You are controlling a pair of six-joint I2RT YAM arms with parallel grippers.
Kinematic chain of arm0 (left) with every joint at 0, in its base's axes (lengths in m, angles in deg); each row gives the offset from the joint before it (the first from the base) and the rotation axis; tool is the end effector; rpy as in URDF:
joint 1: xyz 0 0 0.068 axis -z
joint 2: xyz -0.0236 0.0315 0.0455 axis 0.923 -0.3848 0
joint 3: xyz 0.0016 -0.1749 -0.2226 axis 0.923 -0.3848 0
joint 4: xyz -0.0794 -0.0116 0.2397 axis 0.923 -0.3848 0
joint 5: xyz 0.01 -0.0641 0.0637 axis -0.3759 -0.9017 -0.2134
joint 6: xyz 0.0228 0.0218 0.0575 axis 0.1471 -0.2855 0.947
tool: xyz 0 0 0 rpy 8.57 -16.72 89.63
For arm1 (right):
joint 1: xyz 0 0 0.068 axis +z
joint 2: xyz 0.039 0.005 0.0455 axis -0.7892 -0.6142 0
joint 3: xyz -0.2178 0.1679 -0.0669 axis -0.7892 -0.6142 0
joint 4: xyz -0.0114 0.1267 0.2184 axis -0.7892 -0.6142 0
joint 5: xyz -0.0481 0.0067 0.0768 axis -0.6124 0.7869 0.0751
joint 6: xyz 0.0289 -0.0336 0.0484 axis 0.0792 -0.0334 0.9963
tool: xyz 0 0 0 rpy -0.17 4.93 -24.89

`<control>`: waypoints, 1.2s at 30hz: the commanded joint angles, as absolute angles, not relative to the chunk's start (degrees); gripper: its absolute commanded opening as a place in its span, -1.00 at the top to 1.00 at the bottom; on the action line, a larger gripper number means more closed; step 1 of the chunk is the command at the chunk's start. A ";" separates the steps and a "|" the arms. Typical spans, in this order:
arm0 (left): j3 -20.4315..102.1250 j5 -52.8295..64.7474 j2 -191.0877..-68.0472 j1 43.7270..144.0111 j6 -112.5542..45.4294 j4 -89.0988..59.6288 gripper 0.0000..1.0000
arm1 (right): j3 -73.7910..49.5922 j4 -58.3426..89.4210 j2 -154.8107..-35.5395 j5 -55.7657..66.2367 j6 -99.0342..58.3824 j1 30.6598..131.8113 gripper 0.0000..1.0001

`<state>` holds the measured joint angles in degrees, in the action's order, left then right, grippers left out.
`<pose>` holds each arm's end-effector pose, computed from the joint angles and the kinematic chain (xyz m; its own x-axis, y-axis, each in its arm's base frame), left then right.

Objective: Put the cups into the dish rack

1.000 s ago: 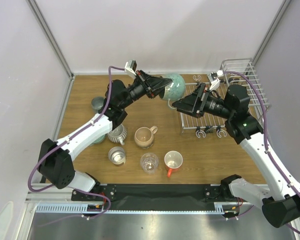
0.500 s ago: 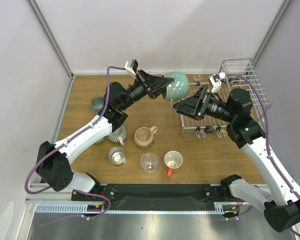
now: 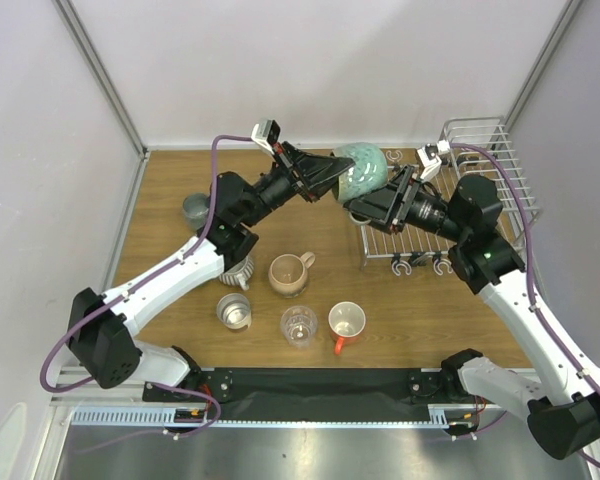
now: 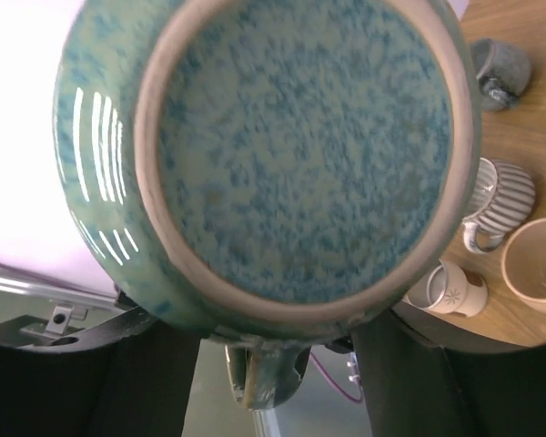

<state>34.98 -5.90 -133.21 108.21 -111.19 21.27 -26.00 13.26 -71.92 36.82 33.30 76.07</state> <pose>0.2318 -0.2238 0.4421 -0.8447 -0.5108 -0.1598 0.3358 -0.2732 -0.9015 0.1866 0.1188 0.4238 -0.7681 0.3960 -0.5032 -0.4546 0.2162 0.8640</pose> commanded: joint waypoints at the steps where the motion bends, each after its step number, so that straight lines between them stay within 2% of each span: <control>1: 36.62 -3.10 -130.98 109.73 -114.88 35.54 0.99 | -27.08 20.16 -70.27 33.21 35.25 76.98 -0.33; 4: 36.00 -2.92 -130.71 110.08 -114.62 35.63 1.00 | -28.93 23.16 -68.94 31.00 37.45 77.33 -0.15; 7: 34.86 -3.01 -130.45 110.44 -114.62 35.81 0.99 | -29.37 23.34 -68.50 30.20 37.64 77.42 0.27; 8: 34.08 -2.92 -130.28 110.44 -114.71 35.81 0.99 | -29.37 23.17 -68.85 30.29 37.63 77.42 0.56; 9: 33.72 -3.01 -130.19 110.44 -114.79 35.89 0.99 | -29.11 22.99 -68.94 30.29 37.63 77.42 0.73; 10: 33.19 -3.09 -129.75 110.44 -115.14 35.81 1.00 | -28.94 22.56 -69.11 30.38 37.37 77.33 1.00; 12: 31.61 -3.36 -129.31 110.17 -115.23 35.37 0.94 | -28.85 22.29 -69.20 30.20 36.93 77.51 1.00; 13: 31.17 -4.05 -128.44 109.91 -114.97 34.41 0.40 | -28.76 21.50 -69.03 29.59 36.76 77.51 1.00; 14: 29.78 -4.32 -127.73 109.65 -114.62 32.14 0.08 | -28.67 20.97 -68.94 29.15 35.80 77.60 1.00; 16: 28.19 -4.67 -125.71 108.07 -112.43 28.71 -0.42 | -27.27 16.95 -68.85 27.14 34.22 77.68 1.00; 19: 26.60 -6.86 -121.41 104.38 -106.57 19.49 -0.64 | -25.69 12.11 -68.85 23.98 31.49 77.68 1.00; 20: 26.42 -7.92 -120.09 103.24 -104.88 15.11 -0.99 | -25.33 10.96 -68.94 22.83 30.96 77.77 1.00; 22: 26.86 -8.98 -116.31 99.73 -98.75 8.86 -0.99 | -23.67 7.46 -69.81 19.59 28.60 77.77 1.00; 24: 29.40 -8.72 -112.55 96.92 -93.29 -3.79 -0.99 | -21.39 3.50 -71.48 16.51 26.05 77.77 1.00; 26: 34.12 -7.50 -111.21 95.85 -83.80 -18.93 -0.99 | -16.83 -4.03 -74.80 8.44 20.08 78.47 1.00; 29: 40.11 -4.68 -111.11 95.41 -73.33 -34.18 -0.95 | -13.30 -8.47 -79.29 -5.97 13.22 79.97 1.00; 36: 44.17 -2.92 -111.20 94.71 -62.16 -46.62 -0.87 | -9.08 -8.65 -92.81 -30.60 5.73 82.52 1.00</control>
